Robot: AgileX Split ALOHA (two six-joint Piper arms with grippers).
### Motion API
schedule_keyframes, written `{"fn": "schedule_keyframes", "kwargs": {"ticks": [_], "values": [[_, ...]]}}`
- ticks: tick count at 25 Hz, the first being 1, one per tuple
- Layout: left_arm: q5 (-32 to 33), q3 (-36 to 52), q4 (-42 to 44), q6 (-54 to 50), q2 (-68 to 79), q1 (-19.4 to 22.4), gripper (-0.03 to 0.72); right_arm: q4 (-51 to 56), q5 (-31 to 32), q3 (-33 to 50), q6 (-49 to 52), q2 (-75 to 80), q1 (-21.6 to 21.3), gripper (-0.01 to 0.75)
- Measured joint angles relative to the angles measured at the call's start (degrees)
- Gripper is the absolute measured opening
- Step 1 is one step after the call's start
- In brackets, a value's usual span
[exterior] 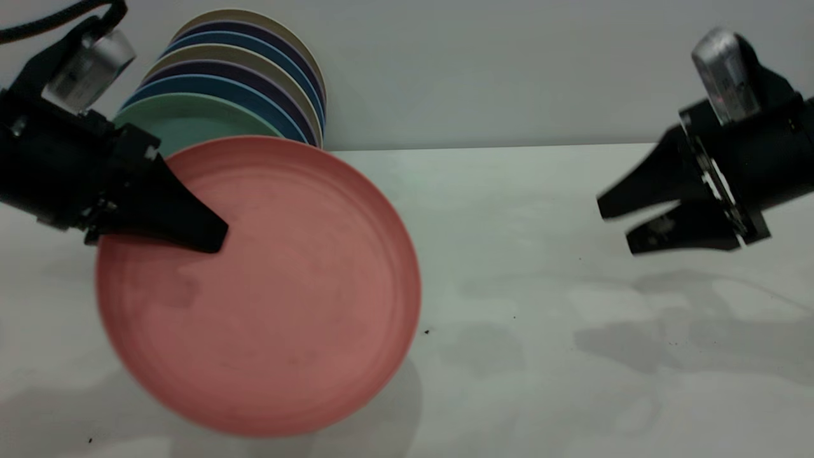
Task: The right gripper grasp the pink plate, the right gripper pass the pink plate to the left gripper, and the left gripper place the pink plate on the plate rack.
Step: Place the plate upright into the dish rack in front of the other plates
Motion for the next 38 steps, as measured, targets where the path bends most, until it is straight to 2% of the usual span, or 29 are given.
{"fn": "schedule_keyframes", "kwargs": {"ticks": [5, 9, 13, 19, 25, 31, 38], "values": [[6.99, -9.03, 16.06, 0.48, 0.00, 0.00, 0.126, -8.90, -3.07, 0.00, 5.51, -0.05, 0.96, 0.554], [11.98, -17.61, 30.34, 2.51, 0.00, 0.00, 0.126, -9.91, -3.38, 0.00, 6.35, -0.05, 1.01, 0.554], [12.79, -25.08, 39.22, 4.80, 0.00, 0.00, 0.126, -9.96, -3.82, 0.00, 6.35, -0.05, 1.01, 0.554], [12.19, -33.05, 39.54, 18.49, 0.00, -0.06, 0.126, -9.96, -3.87, 0.00, 6.35, -0.05, 1.01, 0.554], [9.54, -33.81, 37.96, 31.58, 0.29, -0.34, 0.126, -9.96, -3.87, 0.00, 6.35, -0.05, 1.01, 0.554], [2.21, -33.81, 37.79, 33.12, 0.40, -0.34, 0.126, -9.96, -3.87, 0.00, 6.36, -0.05, 1.01, 0.554], [0.33, -33.81, 35.28, 33.29, 0.57, -0.34, 0.126, -9.96, -3.93, 0.00, 6.36, -0.05, 1.01, 0.554]]}}
